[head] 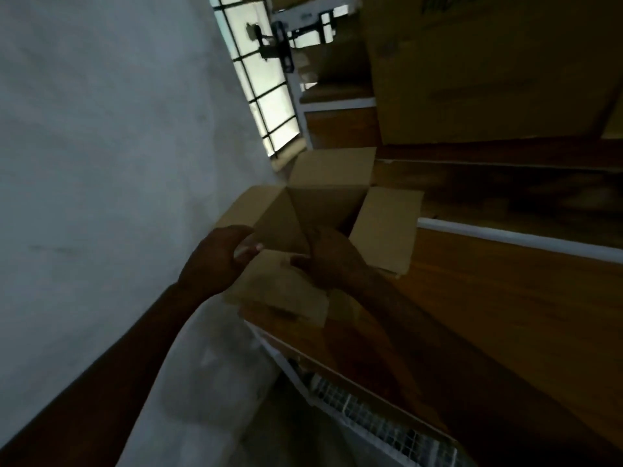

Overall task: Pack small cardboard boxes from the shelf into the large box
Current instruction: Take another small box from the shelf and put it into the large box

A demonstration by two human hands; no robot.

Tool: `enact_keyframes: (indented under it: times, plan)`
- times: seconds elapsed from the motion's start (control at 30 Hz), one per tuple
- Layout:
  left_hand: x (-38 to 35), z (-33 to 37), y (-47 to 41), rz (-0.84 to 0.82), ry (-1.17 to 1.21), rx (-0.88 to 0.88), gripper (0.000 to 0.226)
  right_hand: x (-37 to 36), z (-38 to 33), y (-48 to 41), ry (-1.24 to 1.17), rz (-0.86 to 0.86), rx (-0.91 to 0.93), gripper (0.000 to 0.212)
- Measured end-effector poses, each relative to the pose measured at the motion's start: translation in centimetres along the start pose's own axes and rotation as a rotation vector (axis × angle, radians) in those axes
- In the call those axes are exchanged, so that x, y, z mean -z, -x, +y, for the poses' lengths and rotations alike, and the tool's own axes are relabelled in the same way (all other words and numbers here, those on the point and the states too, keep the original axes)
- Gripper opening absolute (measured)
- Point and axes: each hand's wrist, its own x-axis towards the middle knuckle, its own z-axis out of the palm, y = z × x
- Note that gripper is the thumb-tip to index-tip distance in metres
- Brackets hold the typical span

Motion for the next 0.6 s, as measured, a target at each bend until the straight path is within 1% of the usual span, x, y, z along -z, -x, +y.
enact_keyframes:
  times: [0.07,0.1,0.13,0.2,0.23,0.3,0.33,0.4,0.5,0.53,0.6]
  plan:
    - [-2.1,-1.1,-2.3,0.014,0.084,0.045,0.051,-1.9,0.8,-0.8,0.05,0.017,-0.031,0.083]
    - [-3.1,-1.9,-3.2,-0.005,0.113,0.053,0.052,-2.8,0.9,-1.2,0.102,0.042,-0.034,0.085]
    - [-4.3,-2.7,-4.1,-0.037,0.117,0.042,0.06,-3.5,1.1,-1.7,0.15,0.069,-0.043,0.087]
    - [-6.9,-4.6,-5.5,-0.096,0.081,-0.018,0.089,-4.6,1.4,-2.2,0.196,0.112,-0.07,0.088]
    - [-7.7,-5.3,-6.0,-0.122,0.059,-0.033,0.097,-4.9,1.4,-2.4,0.21,0.131,-0.085,0.084]
    - [-8.3,-6.1,-6.6,-0.171,0.032,-0.039,0.094,-5.1,1.1,-2.6,0.227,0.155,-0.117,0.072]
    - [-8.4,-6.2,-6.5,-0.212,-0.002,-0.045,0.097,-5.1,1.1,-2.4,0.221,0.164,-0.132,0.068]
    - [-8.8,-7.2,-6.8,-0.278,-0.069,-0.116,0.109,-5.1,0.4,-2.5,0.193,0.187,-0.18,0.063]
    - [-9.2,-8.3,-7.3,-0.257,-0.106,-0.184,0.116,-5.0,-0.9,-2.2,0.261,0.146,-0.232,0.055]
    - [-9.3,-8.5,-7.3,-0.277,-0.117,-0.202,0.119,-5.0,-1.3,-2.0,0.293,0.117,-0.243,0.053]
    - [-9.4,-9.1,-7.3,-0.282,-0.121,-0.248,0.114,-5.3,-2.1,-1.7,0.332,0.034,-0.266,0.054]
